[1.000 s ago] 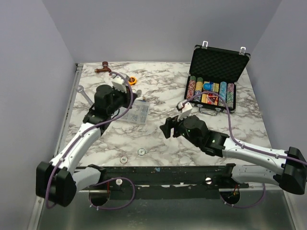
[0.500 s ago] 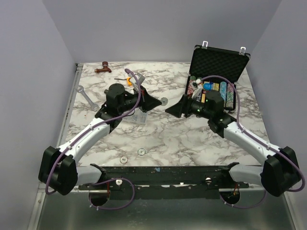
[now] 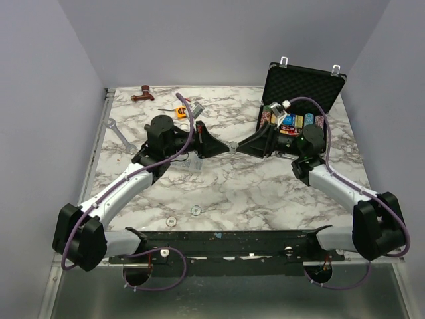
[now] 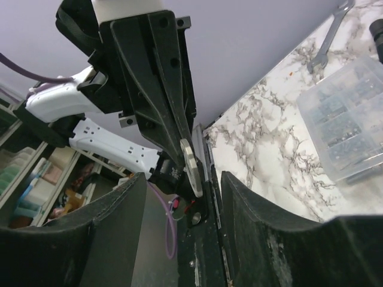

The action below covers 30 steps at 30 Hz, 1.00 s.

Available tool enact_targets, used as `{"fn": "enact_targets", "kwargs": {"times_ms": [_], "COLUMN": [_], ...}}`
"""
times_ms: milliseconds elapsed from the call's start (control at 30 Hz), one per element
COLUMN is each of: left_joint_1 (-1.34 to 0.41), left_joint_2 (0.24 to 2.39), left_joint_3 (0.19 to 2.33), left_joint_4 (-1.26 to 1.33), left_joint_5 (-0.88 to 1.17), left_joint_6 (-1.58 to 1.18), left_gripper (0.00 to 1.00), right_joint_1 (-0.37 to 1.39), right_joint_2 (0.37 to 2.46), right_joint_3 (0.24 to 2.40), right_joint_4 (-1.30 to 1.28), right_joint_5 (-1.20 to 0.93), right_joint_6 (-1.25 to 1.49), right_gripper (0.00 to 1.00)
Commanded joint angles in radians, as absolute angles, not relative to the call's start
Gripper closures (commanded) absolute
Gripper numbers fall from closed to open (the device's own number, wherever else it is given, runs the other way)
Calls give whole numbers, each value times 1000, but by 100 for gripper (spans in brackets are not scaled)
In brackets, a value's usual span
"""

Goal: Pack up texas hold em set

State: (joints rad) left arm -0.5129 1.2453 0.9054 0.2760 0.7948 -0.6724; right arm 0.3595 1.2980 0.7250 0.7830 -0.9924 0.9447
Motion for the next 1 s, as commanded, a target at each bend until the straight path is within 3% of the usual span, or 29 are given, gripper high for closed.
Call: {"fn": "enact_targets", "kwargs": {"times_ms": [0, 267, 333, 433, 533, 567, 633, 667, 700, 867, 967], "left_joint_1": [-517, -527, -533, -535, -535, -534, -526, -522, -520, -535, -567], "left_joint_2": [1245, 1257, 1262, 1278, 1303, 1304, 1281, 1260, 1226, 1105, 1067], "left_joint_3": [911, 910, 908, 908, 916, 917, 910, 899, 889, 889, 913], "left_joint_4": [341, 345, 352, 369, 402, 403, 361, 340, 321, 155, 76], "left_joint_5": [855, 861, 864, 879, 921, 918, 831, 777, 708, 353, 165], "left_joint_6": [-709, -711, -715, -721, -741, -740, -716, -695, -656, -453, -364], "left_gripper": [100, 100, 100, 100, 100, 92, 58, 26, 2, 2, 2], "right_joint_1": [354, 353, 353, 353, 352, 351, 340, 332, 326, 230, 91], "right_joint_2": [1351, 1437, 1437, 1421, 1369, 1342, 1277, 1248, 1216, 1173, 1255], "right_joint_3": [690, 665, 663, 659, 653, 660, 682, 701, 722, 802, 900], "right_joint_4": [1012, 1264, 1263, 1218, 1072, 959, 680, 521, 355, -124, -342], "right_joint_5": [-1085, -1104, -1097, -1077, -1022, -994, -862, -750, -631, -197, -122], "right_joint_6": [1083, 1254, 1254, 1229, 1136, 1080, 942, 878, 827, 802, 836], "right_gripper": [47, 63, 73, 99, 99, 99, 99, 99, 99, 99, 99]}}
